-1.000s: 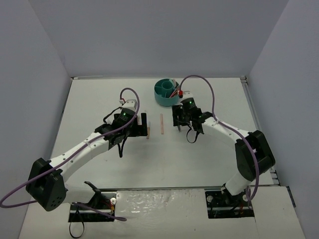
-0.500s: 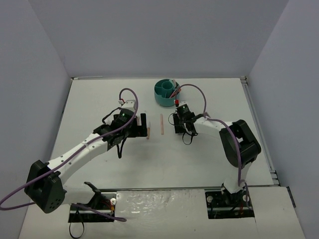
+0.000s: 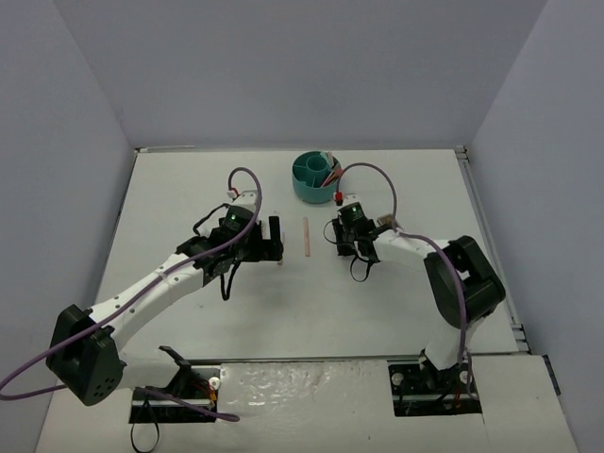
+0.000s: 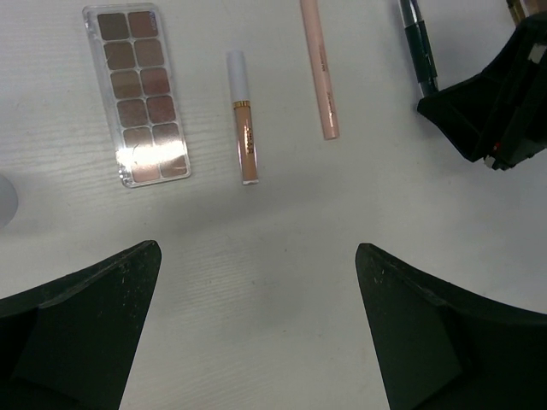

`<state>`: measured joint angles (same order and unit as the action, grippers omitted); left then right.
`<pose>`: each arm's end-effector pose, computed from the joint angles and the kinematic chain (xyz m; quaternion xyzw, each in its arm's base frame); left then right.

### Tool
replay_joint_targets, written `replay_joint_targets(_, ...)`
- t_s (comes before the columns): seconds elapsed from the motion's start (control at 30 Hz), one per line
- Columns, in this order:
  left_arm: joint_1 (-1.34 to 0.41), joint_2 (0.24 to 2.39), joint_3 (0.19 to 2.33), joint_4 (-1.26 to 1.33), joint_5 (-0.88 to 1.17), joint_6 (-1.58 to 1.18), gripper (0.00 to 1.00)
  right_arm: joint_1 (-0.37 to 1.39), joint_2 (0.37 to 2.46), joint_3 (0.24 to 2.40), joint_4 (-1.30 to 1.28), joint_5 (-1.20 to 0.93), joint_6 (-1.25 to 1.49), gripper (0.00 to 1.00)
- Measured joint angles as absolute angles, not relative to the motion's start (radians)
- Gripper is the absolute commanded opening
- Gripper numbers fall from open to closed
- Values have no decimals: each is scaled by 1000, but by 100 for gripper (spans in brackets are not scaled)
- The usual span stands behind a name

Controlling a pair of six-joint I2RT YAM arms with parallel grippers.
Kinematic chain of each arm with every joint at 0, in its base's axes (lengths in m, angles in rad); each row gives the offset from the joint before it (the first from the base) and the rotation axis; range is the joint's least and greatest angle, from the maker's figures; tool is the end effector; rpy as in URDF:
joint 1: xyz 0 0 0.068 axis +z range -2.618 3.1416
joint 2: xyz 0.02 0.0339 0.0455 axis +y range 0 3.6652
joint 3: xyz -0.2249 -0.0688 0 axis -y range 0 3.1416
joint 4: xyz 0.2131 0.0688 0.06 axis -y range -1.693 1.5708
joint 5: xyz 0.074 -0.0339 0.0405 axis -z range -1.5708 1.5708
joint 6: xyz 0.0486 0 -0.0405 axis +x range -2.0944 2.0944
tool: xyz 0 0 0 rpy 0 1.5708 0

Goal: Organize the makeup

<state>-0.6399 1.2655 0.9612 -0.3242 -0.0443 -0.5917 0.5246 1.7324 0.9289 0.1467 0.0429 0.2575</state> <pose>0.2201 -0.1612 0.2493 0.0114 0.8908 -0.2460 0.3818 0.2991 0.1707 0.1489 -0.1101 0.8904 0.1504 0.4152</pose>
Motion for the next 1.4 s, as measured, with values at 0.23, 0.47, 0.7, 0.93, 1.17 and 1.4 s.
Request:
replay_joint_targets(0.23, -638, 1265, 1039, -271, 38, -609, 97, 555, 1385, 758, 353, -77, 245, 0)
replay_joint_targets(0.47, -638, 1261, 1080, -148, 153, -635, 97, 581, 1244, 672, 558, -229, 231, 0)
replay_joint_targets(0.7, -638, 1284, 1118, -33, 224, -645, 92, 583, 1203, 623, 658, -328, 236, 0)
replay_joint_targets(0.93, -638, 1327, 1123, 43, 236, -670, 71, 583, 1177, 615, 714, -369, 249, 0)
replay_joint_targets(1.17, -640, 1388, 1131, 98, 245, -697, 49, 583, 1176, 613, 730, -384, 261, 0)
replay_joint_targets(1.4, -642, 1414, 1148, 150, 279, -727, 18, 583, 1176, 604, 738, -384, 261, 0)
